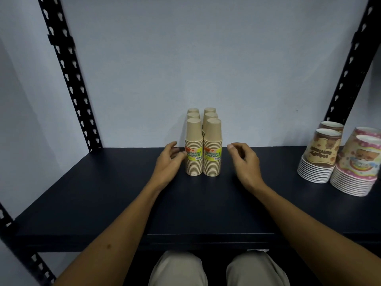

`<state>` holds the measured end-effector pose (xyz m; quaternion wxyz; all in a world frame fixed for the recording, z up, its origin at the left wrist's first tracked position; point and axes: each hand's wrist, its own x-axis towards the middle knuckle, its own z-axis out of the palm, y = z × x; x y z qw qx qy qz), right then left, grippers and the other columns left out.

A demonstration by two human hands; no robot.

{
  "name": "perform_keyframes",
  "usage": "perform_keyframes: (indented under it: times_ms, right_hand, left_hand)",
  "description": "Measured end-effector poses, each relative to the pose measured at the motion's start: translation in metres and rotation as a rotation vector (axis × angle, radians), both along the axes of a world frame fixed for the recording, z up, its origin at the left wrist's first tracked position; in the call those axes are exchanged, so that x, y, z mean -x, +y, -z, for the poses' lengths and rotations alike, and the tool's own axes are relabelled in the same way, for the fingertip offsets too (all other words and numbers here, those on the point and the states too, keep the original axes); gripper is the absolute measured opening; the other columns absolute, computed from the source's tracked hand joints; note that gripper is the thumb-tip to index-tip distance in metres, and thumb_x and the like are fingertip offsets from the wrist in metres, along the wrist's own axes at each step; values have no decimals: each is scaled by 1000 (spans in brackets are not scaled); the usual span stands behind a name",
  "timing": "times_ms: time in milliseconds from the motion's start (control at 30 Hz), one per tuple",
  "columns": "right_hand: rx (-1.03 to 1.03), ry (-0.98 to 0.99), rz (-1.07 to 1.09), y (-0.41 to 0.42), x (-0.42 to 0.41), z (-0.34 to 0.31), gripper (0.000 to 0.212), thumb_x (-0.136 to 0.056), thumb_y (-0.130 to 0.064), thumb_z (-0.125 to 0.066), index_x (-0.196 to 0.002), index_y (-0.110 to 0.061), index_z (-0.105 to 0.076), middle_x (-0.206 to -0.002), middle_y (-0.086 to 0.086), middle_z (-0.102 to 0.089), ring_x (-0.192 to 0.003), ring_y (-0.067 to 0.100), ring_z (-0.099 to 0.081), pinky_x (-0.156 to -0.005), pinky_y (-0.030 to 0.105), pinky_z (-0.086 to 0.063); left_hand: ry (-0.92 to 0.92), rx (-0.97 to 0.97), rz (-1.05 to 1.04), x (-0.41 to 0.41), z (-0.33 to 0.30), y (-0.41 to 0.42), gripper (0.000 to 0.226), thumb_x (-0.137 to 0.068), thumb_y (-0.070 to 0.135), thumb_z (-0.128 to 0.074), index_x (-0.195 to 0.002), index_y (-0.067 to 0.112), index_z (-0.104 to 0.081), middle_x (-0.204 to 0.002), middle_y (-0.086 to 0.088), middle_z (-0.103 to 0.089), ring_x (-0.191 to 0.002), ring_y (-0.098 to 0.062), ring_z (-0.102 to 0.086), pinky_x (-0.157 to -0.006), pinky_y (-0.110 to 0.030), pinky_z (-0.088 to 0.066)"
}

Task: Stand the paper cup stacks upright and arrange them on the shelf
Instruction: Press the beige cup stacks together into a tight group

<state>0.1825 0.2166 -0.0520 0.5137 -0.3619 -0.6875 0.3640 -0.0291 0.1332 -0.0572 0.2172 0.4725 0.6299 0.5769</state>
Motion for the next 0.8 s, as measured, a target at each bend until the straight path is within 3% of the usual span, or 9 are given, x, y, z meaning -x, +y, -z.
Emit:
perform_keyframes:
  times_ms: [67,133,267,367,467,600,800]
  right_hand:
    - [53,31,-35,8,7,0,45,-96,-46,-49,-130,-17,-53,-126,-4,-58,-112,11,-56,-99,38,-49]
    - [81,55,-90,14,13,-2,49,-97,-52,-42,-139,-26,-43,-137,-11,-46,-125,12,-48,-107,44,-42]
    - [92,95,-205,24,28,-13,61,-91,-64,-33,-147,-40,-26,-151,-7,-33,-137,15,-37,-113,45,-34]
    - [96,98,-285,31,38,-22,67,-89,-65,-30,-150,-40,-19,-146,-15,-32,-138,9,-32,-114,43,-30]
    - [103,128,-350,35,47,-23,71,-88,-66,-32,-152,-38,-18,-143,-22,-32,-133,2,-34,-113,37,-29]
    - [62,156,-436,41,62,-15,68,-93,-69,-32,-150,-32,-30,-154,-5,-37,-142,17,-35,-116,53,-26]
    - [76,189,-414,40,70,-10,71,-92,-72,-31,-146,-27,-38,-147,4,-46,-138,23,-40,-113,55,-30]
  left_hand:
    - [-26,-25,-36,1,-3,5,56,-94,44,-48,-145,24,-38,-140,-2,-50,-126,-18,-50,-108,-44,-42]
    - [-37,-86,-40,0,-7,12,56,-95,51,-40,-145,28,-38,-147,0,-44,-132,-17,-45,-110,-47,-39]
    - [-34,-209,17,-9,-23,27,68,-90,62,-34,-149,30,-30,-152,3,-38,-133,-12,-42,-110,-38,-37]
    - [-19,-229,92,-11,-25,37,78,-84,72,-35,-151,34,-24,-152,7,-36,-130,-5,-44,-109,-37,-38]
    - [-52,-292,145,-17,-25,45,71,-91,62,-35,-153,29,-22,-146,14,-40,-124,7,-48,-110,-33,-39]
    - [-91,-360,215,-23,-22,54,76,-91,67,-36,-147,14,-36,-144,-6,-50,-132,-21,-49,-110,-48,-39]
    - [-153,-325,199,-24,-19,54,84,-87,73,-39,-145,12,-39,-141,-11,-53,-129,-27,-52,-108,-55,-39]
